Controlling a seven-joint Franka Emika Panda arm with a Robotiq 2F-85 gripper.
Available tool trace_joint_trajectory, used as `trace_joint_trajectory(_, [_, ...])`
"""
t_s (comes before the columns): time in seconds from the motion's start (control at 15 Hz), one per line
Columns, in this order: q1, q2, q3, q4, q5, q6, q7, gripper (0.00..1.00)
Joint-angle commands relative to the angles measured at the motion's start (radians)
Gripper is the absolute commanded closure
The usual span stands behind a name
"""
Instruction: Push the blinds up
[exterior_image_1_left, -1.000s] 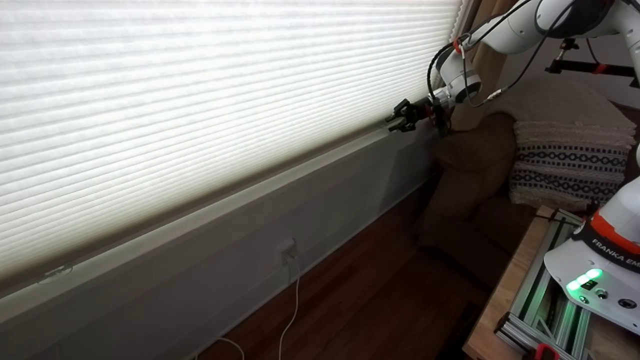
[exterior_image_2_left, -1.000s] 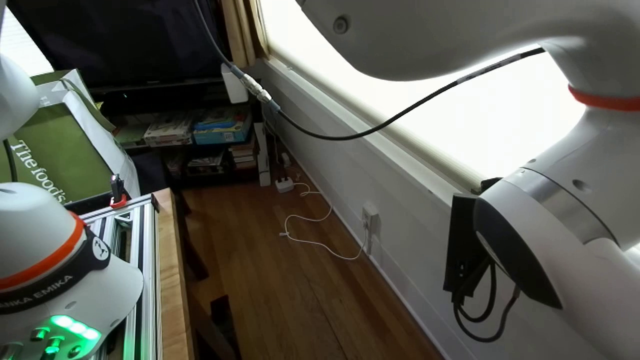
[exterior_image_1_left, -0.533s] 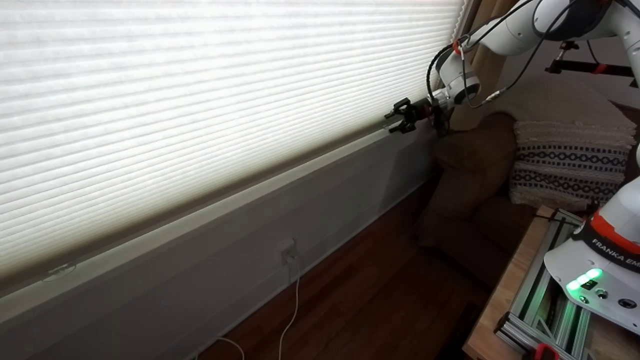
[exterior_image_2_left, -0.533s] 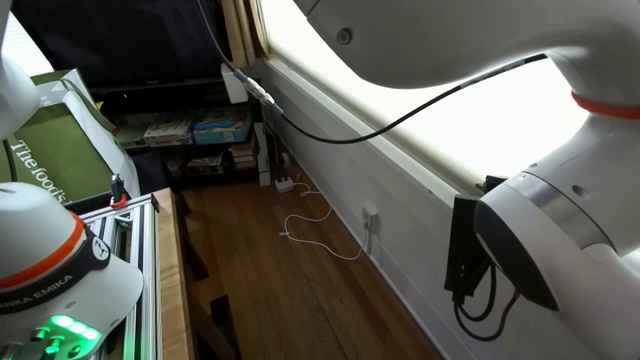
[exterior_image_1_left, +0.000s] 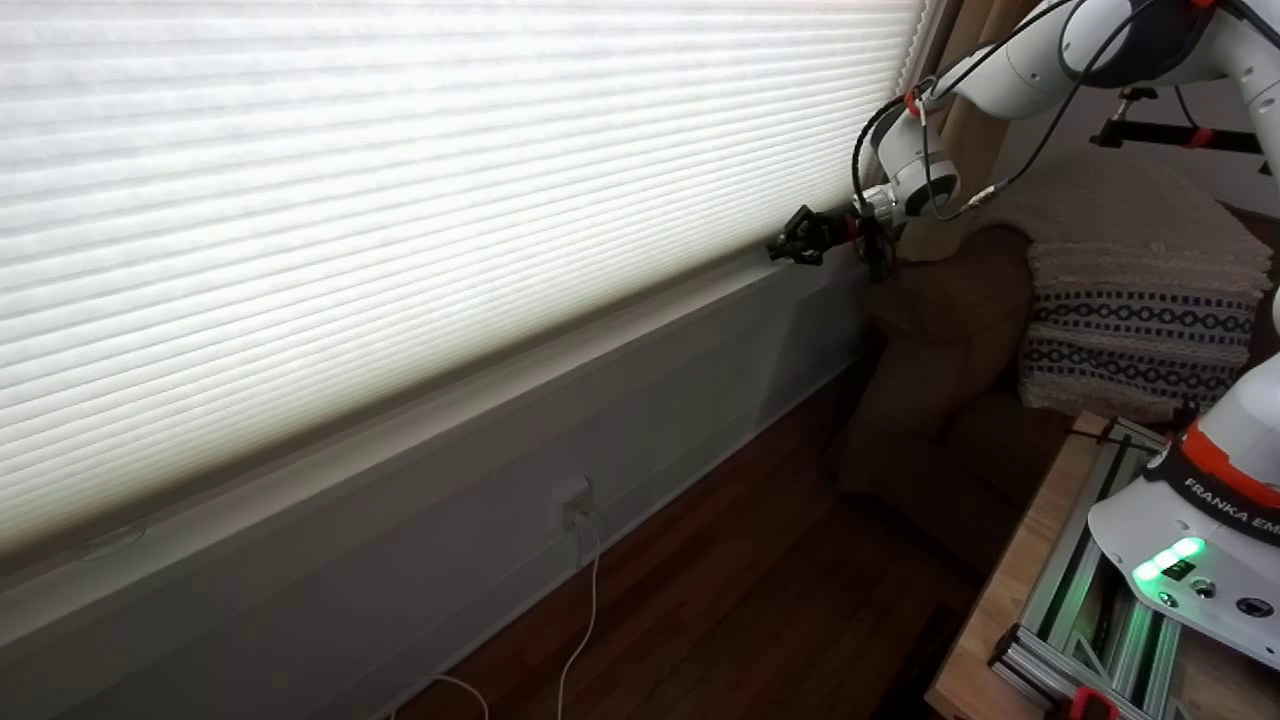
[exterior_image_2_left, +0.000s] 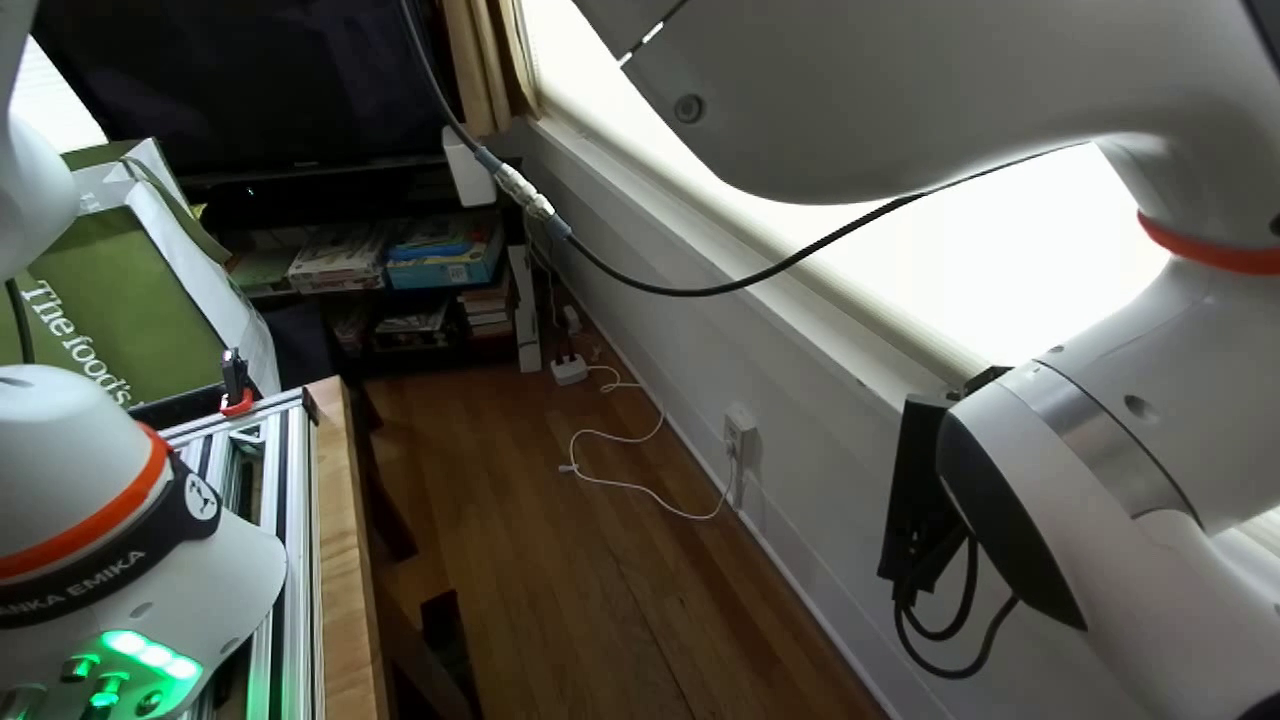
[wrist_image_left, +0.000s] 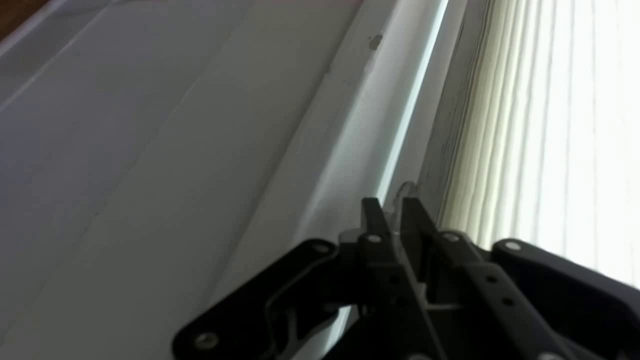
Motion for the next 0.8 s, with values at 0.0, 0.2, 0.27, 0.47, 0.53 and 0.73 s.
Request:
trace_joint_trajectory(0.0, [-0.009, 0.015, -0.007, 0.008, 0.035, -0.050, 0.014, 1.00])
trace_joint_trajectory(0.2, [-0.015, 0.013, -0.012, 0.008, 0.052, -0.098, 0.041, 1.00])
trace_joint_trajectory(0.27, [-0.020, 0.006, -0.011, 0.004, 0.064, -0.118, 0.051, 0.98])
trace_joint_trajectory(0.47, [-0.034, -0.018, -0.011, -0.010, 0.105, -0.177, 0.090, 0.99])
trace_joint_trajectory(0.53, [-0.039, -0.027, -0.011, -0.016, 0.115, -0.196, 0.097, 0.99])
trace_joint_trajectory(0.73, [-0.048, -0.042, -0.016, -0.030, 0.136, -0.257, 0.126, 0.99])
